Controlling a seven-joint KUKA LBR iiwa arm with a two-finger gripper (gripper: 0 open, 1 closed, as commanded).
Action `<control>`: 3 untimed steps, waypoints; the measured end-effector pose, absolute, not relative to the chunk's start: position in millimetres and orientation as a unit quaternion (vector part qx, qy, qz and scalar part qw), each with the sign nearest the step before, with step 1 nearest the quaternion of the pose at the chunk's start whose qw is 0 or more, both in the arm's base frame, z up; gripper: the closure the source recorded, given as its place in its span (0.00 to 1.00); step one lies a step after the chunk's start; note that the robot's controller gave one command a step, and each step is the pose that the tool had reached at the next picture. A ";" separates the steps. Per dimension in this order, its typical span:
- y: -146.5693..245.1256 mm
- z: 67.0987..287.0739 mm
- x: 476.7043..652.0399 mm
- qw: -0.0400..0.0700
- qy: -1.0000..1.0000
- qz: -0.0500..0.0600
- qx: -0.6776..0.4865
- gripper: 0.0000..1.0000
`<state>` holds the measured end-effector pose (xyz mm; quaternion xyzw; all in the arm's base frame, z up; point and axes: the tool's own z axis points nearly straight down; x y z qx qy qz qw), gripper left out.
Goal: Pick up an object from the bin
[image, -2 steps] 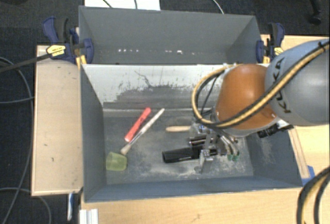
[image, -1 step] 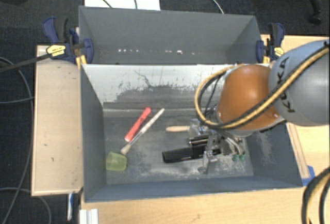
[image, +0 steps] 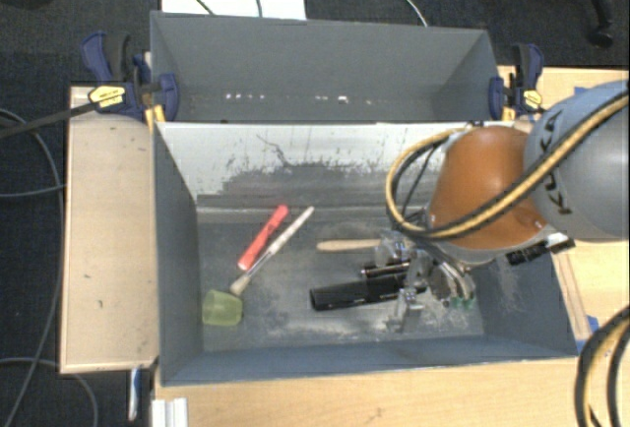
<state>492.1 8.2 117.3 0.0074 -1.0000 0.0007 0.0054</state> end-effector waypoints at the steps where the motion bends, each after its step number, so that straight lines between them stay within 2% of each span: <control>1: 4.1 70.8 504.1 0.000 -1.000 -0.001 0.005 0.00; 2: 8.9 71.9 497.5 0.006 -0.998 0.001 -0.055 1.00; 3: 8.9 71.9 497.5 0.006 -0.998 0.001 -0.055 1.00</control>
Offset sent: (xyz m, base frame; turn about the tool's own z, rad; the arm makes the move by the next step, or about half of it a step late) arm 0.0041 0.0011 -0.0473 0.1252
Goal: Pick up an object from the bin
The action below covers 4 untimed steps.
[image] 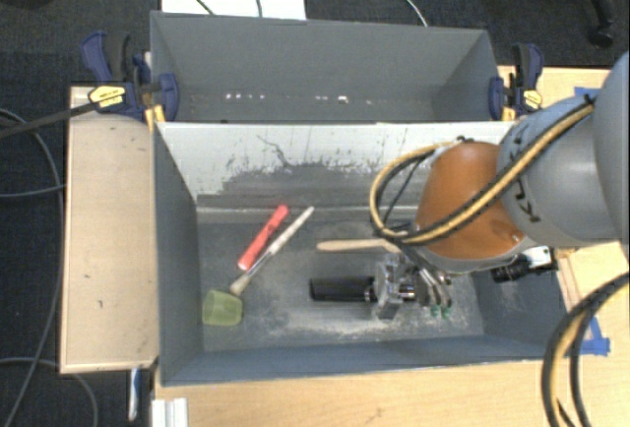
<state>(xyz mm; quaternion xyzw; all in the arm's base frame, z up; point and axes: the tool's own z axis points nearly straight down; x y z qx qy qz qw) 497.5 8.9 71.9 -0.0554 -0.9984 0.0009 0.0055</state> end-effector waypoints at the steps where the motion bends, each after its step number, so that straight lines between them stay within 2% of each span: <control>1: 9.0 74.2 497.1 0.005 -0.998 0.001 -0.056 1.00; 2: 9.1 84.2 495.2 0.008 -0.998 0.001 -0.056 1.00; 4: 9.2 117.8 496.8 0.005 -0.998 0.001 -0.056 1.00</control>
Offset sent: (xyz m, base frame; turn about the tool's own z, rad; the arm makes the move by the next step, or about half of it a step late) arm 0.0000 -0.0001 0.0596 0.0000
